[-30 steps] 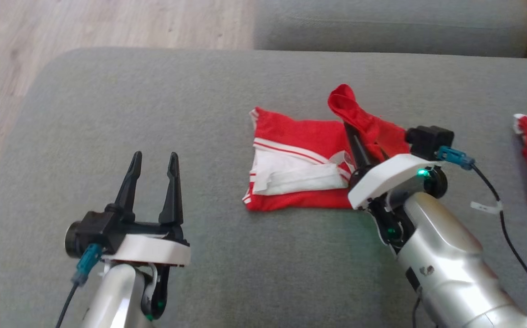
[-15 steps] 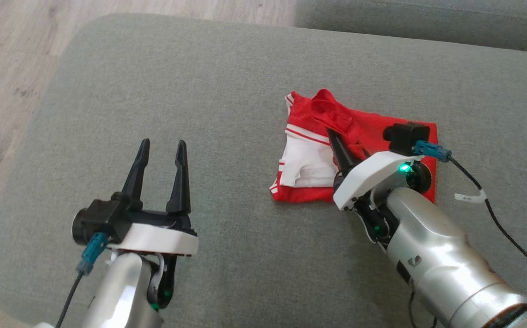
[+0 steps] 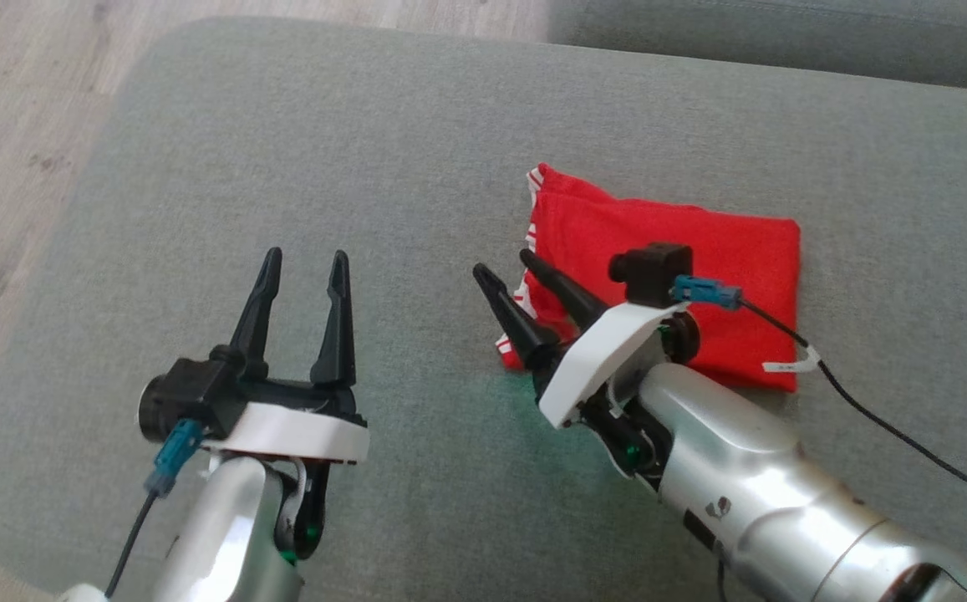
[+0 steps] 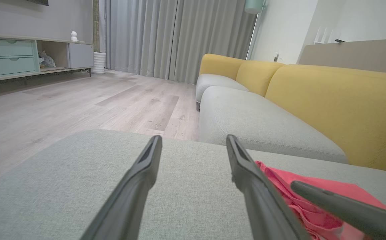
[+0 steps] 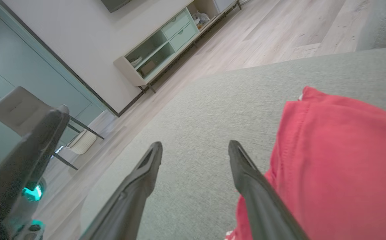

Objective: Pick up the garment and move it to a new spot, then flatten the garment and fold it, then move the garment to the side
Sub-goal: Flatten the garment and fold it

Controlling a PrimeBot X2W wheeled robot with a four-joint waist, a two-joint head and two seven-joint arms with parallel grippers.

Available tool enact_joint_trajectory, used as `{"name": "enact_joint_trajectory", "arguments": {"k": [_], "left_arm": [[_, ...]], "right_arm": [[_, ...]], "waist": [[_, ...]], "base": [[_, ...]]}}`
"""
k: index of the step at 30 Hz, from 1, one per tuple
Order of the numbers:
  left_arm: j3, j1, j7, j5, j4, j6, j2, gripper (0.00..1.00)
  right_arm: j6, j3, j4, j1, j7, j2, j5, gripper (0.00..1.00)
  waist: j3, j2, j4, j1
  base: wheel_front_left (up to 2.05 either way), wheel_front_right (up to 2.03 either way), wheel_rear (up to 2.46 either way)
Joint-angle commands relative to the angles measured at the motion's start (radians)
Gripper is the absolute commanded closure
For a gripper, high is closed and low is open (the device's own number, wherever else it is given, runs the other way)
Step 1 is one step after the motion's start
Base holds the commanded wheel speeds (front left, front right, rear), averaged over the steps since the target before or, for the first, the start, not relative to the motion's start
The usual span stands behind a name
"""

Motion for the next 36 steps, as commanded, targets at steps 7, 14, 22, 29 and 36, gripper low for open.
{"name": "enact_joint_trajectory", "arguments": {"k": [7, 14, 22, 29, 36], "left_arm": [[0.062, -0.023, -0.006, 0.0, -0.047, 0.015, 0.006, 0.0], [0.083, 0.004, -0.006, -0.002, -0.064, 0.021, 0.006, 0.0], [0.112, 0.044, -0.006, -0.001, -0.076, 0.017, 0.006, 0.0], [0.117, 0.083, -0.006, -0.001, -0.068, 0.017, 0.006, 0.0], [0.109, 0.104, -0.006, -0.002, -0.062, 0.017, 0.006, 0.0]], "right_arm": [[-0.001, -0.108, 0.048, -0.096, -0.048, 0.015, -0.082, 0.0], [-0.001, -0.53, 0.003, -0.027, -0.049, -0.001, -0.493, 0.0], [-0.001, -0.925, -0.35, 0.319, -0.049, 0.01, -0.902, 0.0], [-0.001, -0.971, -0.514, 0.495, -0.049, 0.014, -0.883, 0.0], [-0.001, -0.977, -0.543, 0.56, -0.049, 0.014, -0.833, 0.0]], "waist": [[-0.026, 0.0, -0.07, -0.0001], [-0.047, 0.0, -0.134, -0.0001], [-0.063, 0.0, -0.195, -0.0001], [-0.073, 0.0, -0.223, -0.0001], [-0.08, 0.0, -0.233, -0.0001]], "base": [[0.0, 0.0, 0.0], [0.0, 0.0, 0.0], [0.0, 0.0, 0.0], [0.0, 0.0, 0.0], [0.0, 0.0, 0.0]]}}
